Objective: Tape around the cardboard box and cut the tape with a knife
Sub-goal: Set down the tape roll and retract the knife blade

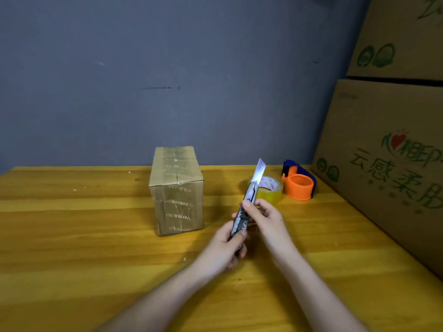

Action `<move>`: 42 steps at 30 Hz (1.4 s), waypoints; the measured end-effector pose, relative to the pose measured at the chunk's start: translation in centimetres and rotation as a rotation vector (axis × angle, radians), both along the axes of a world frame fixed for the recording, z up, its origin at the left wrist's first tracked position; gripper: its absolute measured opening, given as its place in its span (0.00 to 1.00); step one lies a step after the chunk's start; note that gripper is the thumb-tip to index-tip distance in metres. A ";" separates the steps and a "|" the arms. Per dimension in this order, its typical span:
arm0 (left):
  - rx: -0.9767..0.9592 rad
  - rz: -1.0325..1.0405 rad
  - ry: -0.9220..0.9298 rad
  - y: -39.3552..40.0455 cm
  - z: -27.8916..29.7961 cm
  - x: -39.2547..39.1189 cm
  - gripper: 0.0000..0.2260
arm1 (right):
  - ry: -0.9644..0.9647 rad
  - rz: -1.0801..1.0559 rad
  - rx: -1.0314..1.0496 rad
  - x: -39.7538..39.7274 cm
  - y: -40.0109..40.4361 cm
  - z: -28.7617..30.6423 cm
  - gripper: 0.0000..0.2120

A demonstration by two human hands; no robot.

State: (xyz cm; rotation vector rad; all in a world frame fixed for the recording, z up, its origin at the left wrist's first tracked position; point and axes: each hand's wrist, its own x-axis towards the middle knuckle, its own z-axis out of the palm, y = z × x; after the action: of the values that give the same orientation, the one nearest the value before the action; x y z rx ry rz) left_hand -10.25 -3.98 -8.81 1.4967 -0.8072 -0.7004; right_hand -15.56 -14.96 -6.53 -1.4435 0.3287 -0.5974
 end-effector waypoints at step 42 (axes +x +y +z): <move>-0.031 0.097 -0.021 -0.6 -1.5 2.4 0.11 | 0.044 0.028 -0.067 1.2 -0.3 -3.3 0.08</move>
State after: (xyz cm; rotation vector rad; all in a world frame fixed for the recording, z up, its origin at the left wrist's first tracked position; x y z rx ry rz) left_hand -7.80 -4.54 -10.33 1.5071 -0.7530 -0.5978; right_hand -14.39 -15.26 -9.82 -1.5252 0.3250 -0.5598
